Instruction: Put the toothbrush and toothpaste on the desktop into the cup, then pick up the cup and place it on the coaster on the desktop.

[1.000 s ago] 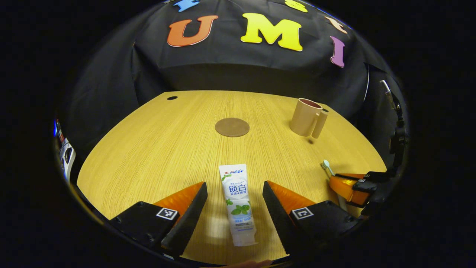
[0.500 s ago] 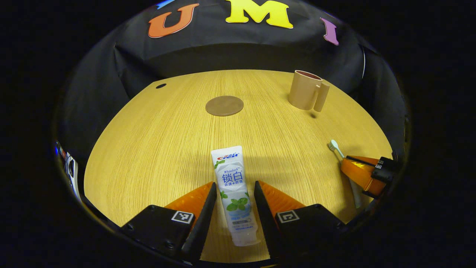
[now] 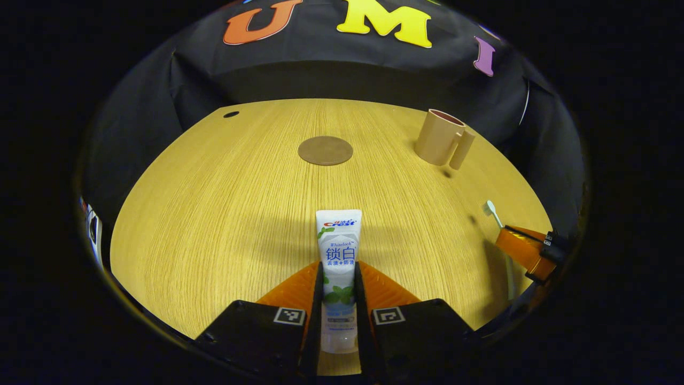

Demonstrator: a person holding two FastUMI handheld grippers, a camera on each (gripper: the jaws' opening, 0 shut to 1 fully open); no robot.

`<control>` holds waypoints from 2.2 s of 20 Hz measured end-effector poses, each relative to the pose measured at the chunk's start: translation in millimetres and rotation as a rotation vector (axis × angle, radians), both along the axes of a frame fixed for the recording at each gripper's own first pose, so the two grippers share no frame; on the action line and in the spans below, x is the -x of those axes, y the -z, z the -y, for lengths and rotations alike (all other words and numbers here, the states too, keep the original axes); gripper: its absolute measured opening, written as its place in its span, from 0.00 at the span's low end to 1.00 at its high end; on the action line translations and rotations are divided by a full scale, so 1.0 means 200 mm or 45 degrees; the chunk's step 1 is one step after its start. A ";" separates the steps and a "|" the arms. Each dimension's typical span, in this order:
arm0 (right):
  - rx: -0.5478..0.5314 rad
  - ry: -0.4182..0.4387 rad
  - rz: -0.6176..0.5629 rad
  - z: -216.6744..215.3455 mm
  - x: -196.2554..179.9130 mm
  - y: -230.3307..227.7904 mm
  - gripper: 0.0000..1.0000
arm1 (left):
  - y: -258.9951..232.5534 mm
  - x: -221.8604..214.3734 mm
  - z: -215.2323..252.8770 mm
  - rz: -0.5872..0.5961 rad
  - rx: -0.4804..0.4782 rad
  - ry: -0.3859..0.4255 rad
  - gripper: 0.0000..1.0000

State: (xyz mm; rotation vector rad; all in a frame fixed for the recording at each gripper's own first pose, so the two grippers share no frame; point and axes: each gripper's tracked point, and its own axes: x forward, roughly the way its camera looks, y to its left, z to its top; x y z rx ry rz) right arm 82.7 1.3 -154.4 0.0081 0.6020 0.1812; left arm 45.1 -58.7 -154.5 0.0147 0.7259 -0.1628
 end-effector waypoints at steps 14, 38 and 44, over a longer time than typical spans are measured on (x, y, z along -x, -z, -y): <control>-0.033 -0.026 0.286 -0.15 -0.21 -0.58 0.00 | -0.51 -0.08 0.06 0.481 0.121 0.064 0.29; -0.172 -0.043 0.637 -0.17 -1.38 -0.90 0.00 | -0.53 -0.48 0.20 0.608 0.234 0.125 0.29; -0.187 -0.026 0.618 -0.14 -1.41 -0.88 0.02 | -0.51 -0.49 0.23 0.602 0.214 0.119 0.29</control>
